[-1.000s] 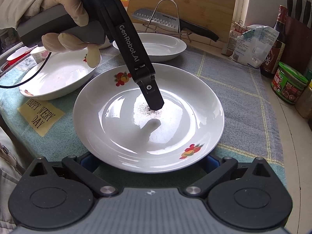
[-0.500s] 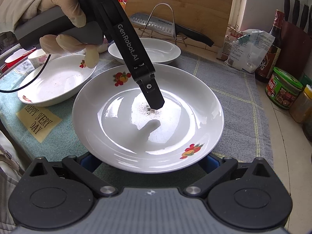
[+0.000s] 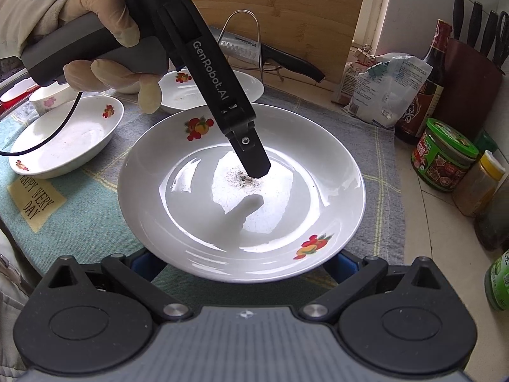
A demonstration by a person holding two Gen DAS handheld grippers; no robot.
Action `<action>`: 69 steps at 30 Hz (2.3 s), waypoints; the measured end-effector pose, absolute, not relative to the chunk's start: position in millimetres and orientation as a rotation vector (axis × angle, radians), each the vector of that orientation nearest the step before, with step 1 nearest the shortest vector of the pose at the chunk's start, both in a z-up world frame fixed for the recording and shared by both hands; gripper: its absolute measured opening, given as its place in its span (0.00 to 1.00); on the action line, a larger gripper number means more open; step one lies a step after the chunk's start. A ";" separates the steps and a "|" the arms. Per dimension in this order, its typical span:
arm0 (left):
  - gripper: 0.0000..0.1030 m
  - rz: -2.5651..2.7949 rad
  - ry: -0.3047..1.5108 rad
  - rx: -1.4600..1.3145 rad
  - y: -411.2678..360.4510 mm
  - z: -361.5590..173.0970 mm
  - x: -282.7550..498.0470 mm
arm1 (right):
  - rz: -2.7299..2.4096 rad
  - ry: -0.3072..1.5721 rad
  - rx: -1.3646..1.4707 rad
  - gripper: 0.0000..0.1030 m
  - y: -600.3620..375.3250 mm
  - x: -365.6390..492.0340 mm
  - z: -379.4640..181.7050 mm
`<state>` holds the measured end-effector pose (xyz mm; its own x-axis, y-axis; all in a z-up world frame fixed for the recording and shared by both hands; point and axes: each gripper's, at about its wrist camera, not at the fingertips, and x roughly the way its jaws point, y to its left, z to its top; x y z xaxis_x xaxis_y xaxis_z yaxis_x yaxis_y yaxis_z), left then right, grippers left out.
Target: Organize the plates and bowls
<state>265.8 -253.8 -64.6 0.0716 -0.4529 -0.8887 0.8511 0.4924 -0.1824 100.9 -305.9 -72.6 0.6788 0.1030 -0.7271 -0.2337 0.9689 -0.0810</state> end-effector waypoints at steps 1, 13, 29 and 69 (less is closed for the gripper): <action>0.83 -1.029 1.109 0.449 -257.9 -65.8 267.1 | 0.191 0.804 -0.174 1.00 -310.4 103.0 -72.9; 0.83 -1.014 1.104 0.459 -295.3 -79.9 290.8 | 0.189 0.818 -0.181 1.00 -348.0 128.9 -83.3; 0.83 -1.005 1.116 0.478 -313.7 -98.5 308.0 | 0.184 0.843 -0.149 1.00 -365.6 152.0 -99.0; 0.93 -0.883 0.777 0.407 -237.7 -13.3 257.6 | -0.049 0.839 -0.084 1.00 -353.6 102.6 -72.2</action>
